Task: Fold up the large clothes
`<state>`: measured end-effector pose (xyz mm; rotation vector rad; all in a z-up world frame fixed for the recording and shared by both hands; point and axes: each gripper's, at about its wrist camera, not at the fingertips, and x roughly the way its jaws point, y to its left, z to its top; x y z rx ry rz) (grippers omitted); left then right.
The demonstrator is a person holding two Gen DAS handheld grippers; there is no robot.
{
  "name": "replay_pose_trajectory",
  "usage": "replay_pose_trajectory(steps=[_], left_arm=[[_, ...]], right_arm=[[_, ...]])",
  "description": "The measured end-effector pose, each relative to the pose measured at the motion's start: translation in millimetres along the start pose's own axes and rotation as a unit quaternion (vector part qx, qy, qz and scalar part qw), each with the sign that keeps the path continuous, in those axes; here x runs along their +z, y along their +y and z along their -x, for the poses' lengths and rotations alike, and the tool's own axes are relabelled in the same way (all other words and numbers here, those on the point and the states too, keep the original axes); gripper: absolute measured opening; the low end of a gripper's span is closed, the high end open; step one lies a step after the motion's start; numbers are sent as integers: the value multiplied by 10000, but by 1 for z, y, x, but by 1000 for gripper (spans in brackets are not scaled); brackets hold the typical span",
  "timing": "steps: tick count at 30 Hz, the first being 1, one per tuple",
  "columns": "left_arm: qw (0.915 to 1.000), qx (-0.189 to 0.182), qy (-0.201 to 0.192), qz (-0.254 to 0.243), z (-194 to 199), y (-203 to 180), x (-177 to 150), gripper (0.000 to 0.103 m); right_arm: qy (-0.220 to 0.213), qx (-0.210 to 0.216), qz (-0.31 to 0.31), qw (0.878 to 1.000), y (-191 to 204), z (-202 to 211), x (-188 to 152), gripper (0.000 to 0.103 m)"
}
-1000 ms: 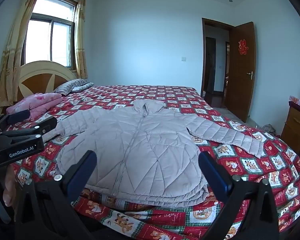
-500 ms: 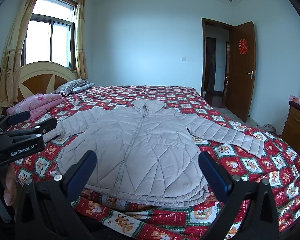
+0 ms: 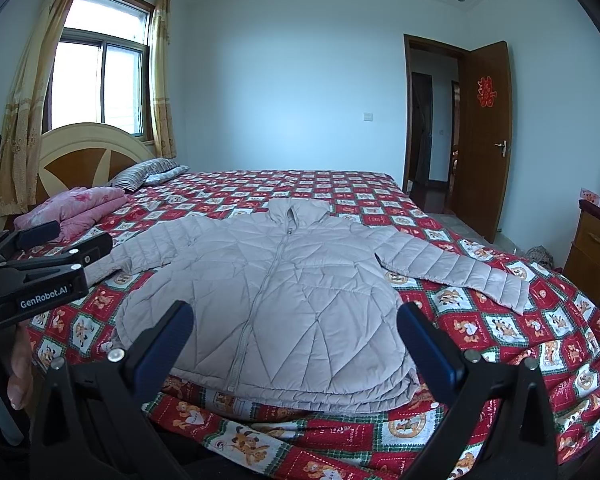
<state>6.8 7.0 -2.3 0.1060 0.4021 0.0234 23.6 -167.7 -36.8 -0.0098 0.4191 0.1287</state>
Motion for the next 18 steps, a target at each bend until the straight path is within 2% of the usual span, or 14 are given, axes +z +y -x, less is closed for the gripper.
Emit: replay_pose_trajectory(steps=[18], left_arm=[[10000, 10, -9, 13, 0, 1, 0, 90]], right_arm=[[-5, 19, -19, 10000, 4, -1, -1, 103]])
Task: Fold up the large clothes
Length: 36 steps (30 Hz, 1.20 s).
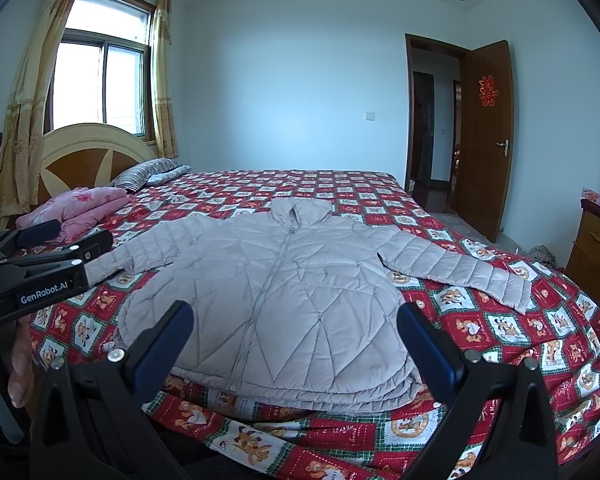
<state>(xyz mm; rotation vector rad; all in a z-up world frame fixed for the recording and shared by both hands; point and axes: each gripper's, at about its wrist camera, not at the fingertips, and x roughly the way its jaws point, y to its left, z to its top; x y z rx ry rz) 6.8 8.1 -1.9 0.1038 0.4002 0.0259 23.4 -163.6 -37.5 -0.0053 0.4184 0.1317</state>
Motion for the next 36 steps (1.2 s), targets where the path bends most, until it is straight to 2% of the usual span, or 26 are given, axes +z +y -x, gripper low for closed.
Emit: replay_pose_trajectory(steps=[26, 31, 36], left_arm=[[9998, -93, 141, 69, -5, 0, -1, 90], [9987, -309, 391, 79, -24, 0, -5, 90], [9981, -231, 521, 249, -58, 7, -2, 90]], right_arm=[[-4, 78, -7, 10000, 5, -2, -3, 103], [109, 33, -317, 9994, -26, -19, -2, 103], [267, -694, -800, 9940, -89, -58, -3, 103]])
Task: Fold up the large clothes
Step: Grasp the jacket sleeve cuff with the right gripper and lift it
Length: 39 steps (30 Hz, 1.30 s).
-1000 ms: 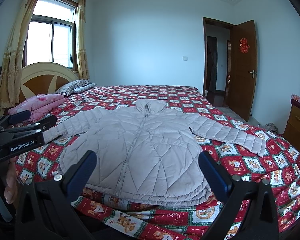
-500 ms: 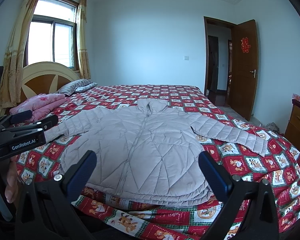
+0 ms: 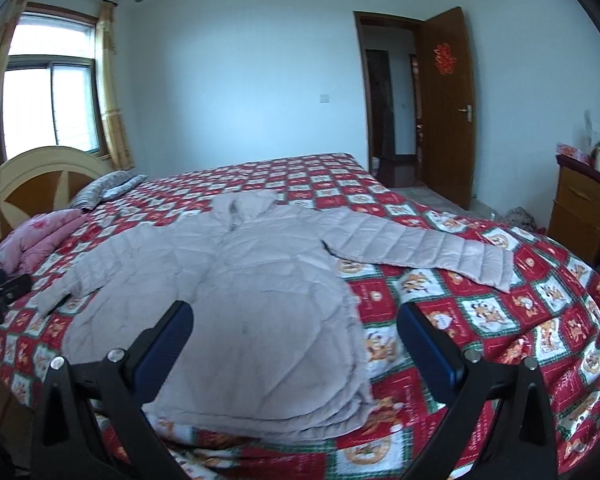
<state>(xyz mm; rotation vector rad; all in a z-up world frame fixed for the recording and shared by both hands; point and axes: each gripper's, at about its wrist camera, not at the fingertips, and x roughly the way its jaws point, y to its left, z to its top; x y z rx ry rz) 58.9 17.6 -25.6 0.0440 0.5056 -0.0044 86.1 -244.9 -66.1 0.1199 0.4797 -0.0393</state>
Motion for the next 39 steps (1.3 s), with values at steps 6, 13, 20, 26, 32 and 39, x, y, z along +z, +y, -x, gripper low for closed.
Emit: replay_pose_trajectory(steps=[6, 13, 20, 26, 32, 39], left_arm=[[9993, 141, 336, 47, -66, 8, 13, 90], [9972, 518, 545, 8, -152, 17, 24, 90], [9926, 944, 755, 65, -234, 27, 32, 90], [9891, 945, 1110, 219, -285, 36, 29, 90], [9865, 905, 1352, 171, -307, 34, 18, 90], [9863, 959, 1324, 220, -309, 44, 27, 90]], right_arm=[[470, -880, -714, 9924, -91, -61, 7, 103], [969, -1412, -1688, 9707, -195, -109, 22, 91], [1277, -1951, -2309, 9446, -271, -150, 32, 84], [1742, -2004, -2291, 9365, -294, -188, 25, 73], [1979, -2036, -1981, 9382, -291, -209, 15, 38], [1858, -2109, -1608, 9461, -286, -208, 38, 9]])
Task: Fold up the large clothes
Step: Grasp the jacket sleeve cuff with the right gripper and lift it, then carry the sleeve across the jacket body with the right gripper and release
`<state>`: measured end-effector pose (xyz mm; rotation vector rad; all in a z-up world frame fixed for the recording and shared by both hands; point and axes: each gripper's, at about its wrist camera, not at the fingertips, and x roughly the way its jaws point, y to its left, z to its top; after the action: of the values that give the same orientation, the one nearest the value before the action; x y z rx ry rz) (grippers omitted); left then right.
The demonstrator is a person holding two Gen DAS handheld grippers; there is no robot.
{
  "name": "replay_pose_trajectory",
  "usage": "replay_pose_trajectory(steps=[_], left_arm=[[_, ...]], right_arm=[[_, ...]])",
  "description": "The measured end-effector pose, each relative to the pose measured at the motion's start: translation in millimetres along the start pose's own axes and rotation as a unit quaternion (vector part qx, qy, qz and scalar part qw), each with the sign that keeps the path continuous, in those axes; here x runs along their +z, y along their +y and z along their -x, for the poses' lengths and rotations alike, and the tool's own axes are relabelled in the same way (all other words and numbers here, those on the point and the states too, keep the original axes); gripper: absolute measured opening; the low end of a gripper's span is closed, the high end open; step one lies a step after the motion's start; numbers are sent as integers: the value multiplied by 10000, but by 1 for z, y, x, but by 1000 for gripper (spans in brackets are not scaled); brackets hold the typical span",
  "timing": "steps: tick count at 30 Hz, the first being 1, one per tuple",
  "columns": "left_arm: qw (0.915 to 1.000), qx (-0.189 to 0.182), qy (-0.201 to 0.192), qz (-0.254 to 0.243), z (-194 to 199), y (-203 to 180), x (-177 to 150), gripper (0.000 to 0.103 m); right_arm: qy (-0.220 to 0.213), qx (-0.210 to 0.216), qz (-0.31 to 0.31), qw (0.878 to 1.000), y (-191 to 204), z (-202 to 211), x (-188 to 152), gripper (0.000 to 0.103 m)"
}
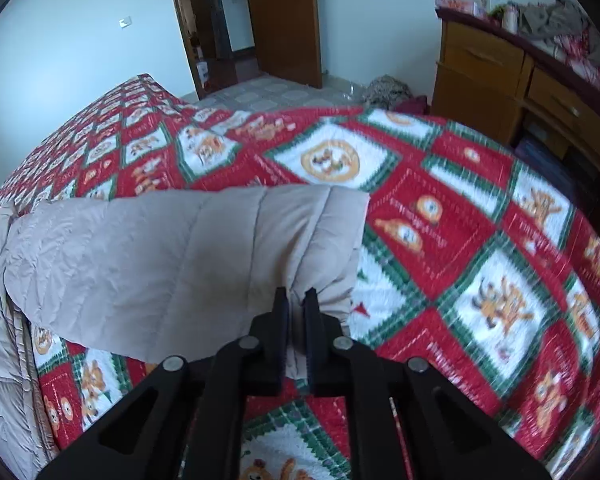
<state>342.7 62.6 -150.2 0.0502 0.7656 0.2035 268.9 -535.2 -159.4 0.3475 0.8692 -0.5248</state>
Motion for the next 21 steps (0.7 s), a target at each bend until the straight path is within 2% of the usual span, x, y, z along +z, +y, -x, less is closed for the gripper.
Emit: replay_pose_trajectory(steps=[4, 8, 13, 21], left_arm=[[9997, 114, -201, -70, 6, 6, 14, 90], [9995, 192, -247, -69, 1, 7, 27, 90], [9996, 180, -202, -36, -5, 6, 31, 90], [9997, 183, -146, 23, -14, 16, 28, 90]], right_arm=[[-548, -186, 489, 9971, 30, 32, 24, 8], [-1124, -156, 1222, 9860, 85, 69, 42, 8], [-1625, 186, 2082, 9643, 169, 102, 44, 7], [-2111, 848, 3188, 9201, 293, 134, 17, 6]])
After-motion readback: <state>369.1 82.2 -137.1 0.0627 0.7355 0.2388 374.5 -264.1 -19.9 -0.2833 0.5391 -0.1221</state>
